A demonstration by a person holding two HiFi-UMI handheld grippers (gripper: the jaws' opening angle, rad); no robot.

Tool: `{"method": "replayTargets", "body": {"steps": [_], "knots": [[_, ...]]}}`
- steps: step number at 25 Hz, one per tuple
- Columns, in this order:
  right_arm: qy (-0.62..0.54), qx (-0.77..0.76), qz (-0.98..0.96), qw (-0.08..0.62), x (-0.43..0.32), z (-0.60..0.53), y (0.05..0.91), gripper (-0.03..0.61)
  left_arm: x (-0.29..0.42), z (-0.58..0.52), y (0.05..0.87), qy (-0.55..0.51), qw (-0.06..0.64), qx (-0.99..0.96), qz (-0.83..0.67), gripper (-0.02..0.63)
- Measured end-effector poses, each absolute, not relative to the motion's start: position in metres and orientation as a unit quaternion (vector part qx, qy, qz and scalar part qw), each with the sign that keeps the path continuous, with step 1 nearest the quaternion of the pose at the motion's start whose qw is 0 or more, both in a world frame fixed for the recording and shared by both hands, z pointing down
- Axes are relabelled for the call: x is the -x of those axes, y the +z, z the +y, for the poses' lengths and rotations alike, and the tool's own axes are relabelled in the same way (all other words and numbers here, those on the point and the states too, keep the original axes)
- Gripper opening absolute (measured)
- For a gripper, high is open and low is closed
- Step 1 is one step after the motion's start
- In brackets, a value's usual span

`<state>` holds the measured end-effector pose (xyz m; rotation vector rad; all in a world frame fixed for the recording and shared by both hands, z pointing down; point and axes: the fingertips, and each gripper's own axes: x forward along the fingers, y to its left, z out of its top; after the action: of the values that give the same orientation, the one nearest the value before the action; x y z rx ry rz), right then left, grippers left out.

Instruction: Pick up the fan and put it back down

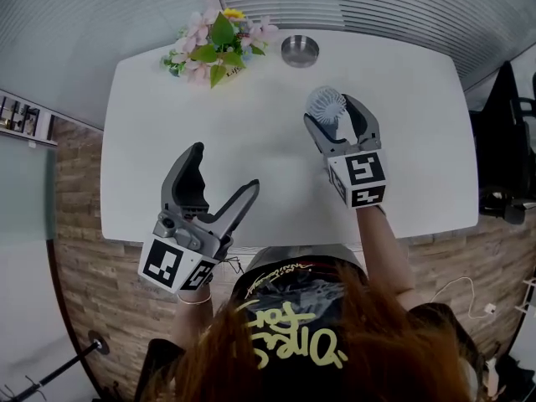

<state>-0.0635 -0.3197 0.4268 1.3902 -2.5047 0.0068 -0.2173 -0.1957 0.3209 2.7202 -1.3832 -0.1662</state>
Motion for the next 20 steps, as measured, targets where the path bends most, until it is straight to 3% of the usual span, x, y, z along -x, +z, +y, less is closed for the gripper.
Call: {"method": "replayTargets", "body": {"steps": [20], "knots": [[-0.085, -0.421, -0.903, -0.029, -0.026, -0.26, 0.265, 0.342, 0.11, -0.201, 0.26, -0.079, -0.023, -0.891, -0.446, 0.417]]}}
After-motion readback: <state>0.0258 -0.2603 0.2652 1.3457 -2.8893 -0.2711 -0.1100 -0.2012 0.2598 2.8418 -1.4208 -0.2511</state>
